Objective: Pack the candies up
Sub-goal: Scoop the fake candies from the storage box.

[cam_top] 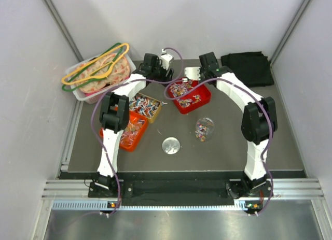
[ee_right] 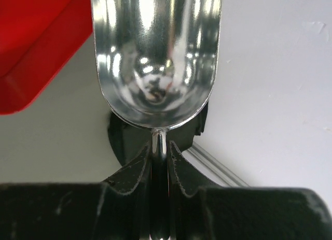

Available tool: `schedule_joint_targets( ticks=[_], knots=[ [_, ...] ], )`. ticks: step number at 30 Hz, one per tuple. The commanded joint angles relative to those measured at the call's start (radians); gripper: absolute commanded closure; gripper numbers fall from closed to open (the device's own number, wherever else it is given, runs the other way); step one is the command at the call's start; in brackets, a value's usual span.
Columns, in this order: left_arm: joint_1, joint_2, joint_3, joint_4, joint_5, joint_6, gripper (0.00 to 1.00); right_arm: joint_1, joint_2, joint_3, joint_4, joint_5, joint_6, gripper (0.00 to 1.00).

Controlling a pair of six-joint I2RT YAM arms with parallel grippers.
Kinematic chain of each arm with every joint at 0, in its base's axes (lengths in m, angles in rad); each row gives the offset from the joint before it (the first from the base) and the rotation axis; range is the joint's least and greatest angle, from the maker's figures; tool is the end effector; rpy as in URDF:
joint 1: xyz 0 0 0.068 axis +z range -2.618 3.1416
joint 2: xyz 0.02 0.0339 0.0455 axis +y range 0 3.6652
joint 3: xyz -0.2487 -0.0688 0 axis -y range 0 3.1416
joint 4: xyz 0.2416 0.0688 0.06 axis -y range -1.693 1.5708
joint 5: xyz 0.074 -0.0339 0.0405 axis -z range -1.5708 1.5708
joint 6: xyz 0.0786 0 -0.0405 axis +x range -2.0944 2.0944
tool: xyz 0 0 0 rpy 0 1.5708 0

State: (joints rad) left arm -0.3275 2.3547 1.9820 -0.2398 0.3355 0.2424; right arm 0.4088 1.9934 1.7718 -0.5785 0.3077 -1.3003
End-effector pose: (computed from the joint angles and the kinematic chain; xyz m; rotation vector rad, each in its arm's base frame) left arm 0.5254 -0.2058 0.1723 0.7915 2.0246 -0.4142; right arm 0.4450 0.1668 0.2389 -1.7560 1.7339 -0.7753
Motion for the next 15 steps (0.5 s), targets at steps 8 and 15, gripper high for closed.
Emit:
schedule_joint_targets(
  ticks=[8, 15],
  knots=[
    [0.013, -0.029, 0.001, -0.044, 0.057, 0.029, 0.31, -0.010, -0.035, -0.155, 0.152, 0.021, -0.148, 1.00],
    [0.016, -0.052, -0.003, -0.047, 0.117, 0.015, 0.30, -0.007, 0.013, -0.117, 0.106, 0.096, -0.209, 1.00]
  ],
)
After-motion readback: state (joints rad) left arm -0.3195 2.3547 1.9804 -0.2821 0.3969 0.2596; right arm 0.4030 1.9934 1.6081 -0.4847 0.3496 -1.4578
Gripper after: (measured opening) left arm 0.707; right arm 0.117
